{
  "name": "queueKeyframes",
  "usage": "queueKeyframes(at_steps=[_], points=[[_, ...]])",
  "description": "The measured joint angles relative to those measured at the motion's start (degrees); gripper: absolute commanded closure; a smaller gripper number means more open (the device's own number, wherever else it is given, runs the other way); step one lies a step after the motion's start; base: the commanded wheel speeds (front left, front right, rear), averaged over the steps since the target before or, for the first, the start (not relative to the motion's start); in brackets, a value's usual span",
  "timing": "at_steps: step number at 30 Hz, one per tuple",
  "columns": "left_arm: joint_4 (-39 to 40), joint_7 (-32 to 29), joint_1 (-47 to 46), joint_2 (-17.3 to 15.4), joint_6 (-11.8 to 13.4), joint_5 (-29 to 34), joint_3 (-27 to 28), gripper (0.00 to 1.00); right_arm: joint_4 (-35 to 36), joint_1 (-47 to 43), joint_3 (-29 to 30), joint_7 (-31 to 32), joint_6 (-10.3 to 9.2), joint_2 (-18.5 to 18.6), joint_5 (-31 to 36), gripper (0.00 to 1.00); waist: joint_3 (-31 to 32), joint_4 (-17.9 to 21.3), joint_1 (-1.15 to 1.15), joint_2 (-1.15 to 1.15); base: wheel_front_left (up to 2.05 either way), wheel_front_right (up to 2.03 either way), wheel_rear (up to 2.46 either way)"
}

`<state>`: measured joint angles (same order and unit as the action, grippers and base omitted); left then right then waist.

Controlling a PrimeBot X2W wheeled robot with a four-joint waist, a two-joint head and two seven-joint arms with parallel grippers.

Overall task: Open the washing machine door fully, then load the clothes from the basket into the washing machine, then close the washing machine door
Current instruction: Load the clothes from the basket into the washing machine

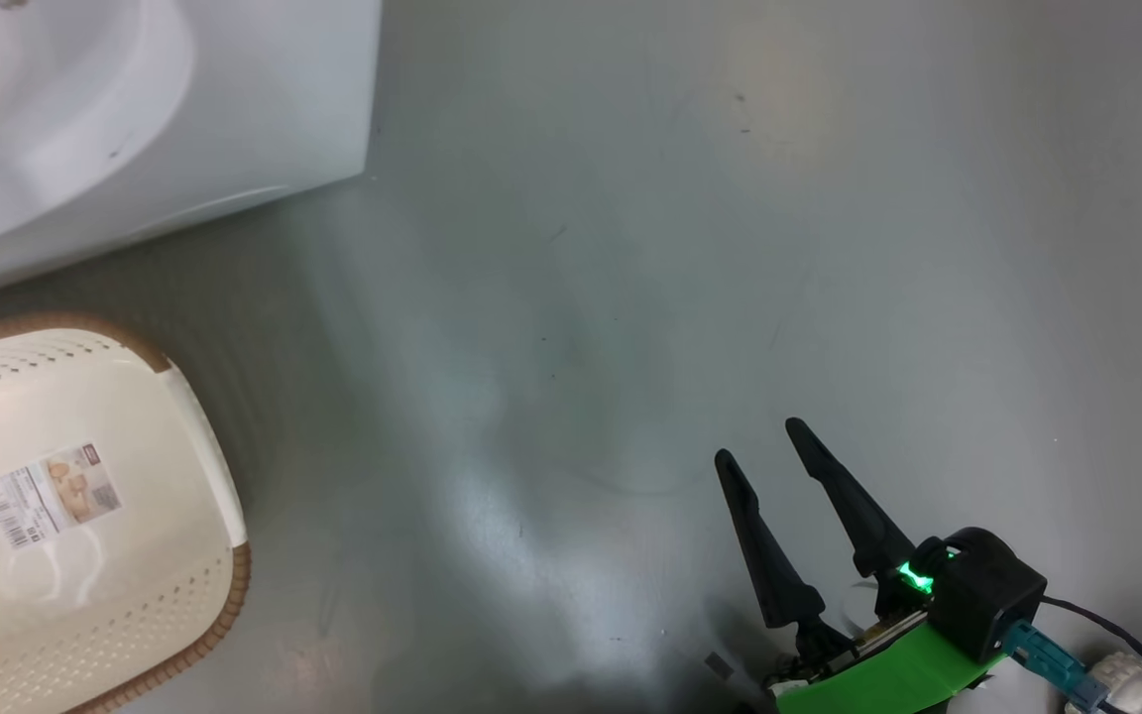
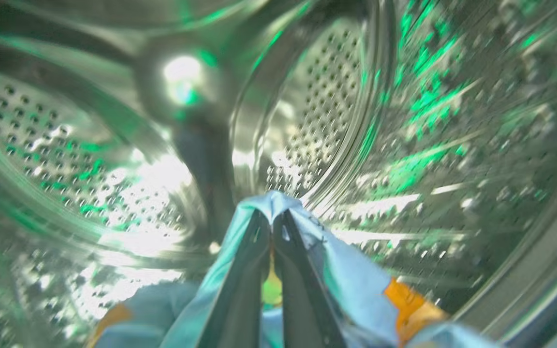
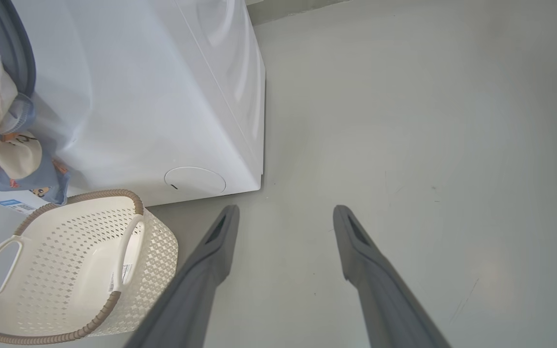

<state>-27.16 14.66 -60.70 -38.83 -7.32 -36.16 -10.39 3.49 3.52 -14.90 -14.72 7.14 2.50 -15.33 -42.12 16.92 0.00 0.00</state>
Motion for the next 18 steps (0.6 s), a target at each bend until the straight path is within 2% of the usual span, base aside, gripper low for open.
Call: queueKeyframes(at_steps=[8, 18], points=[[-7.1, 0.0, -2.1, 0.0, 0.0, -2.9, -6.5, 0.00, -1.1, 0.1, 0.5, 0.0, 0.00, 0.0, -0.4, 0.00, 1.5, -1.4, 0.00, 0.00, 0.00, 0.00, 0.00], [-10.0, 0.0, -1.7, 2.5, 0.0, -4.5, -9.2, 0.00, -3.1, 1.4, 2.5, 0.0, 0.00, 0.0, -0.4, 0.00, 4.7, -3.8, 0.00, 0.00, 0.00, 0.00, 0.00]])
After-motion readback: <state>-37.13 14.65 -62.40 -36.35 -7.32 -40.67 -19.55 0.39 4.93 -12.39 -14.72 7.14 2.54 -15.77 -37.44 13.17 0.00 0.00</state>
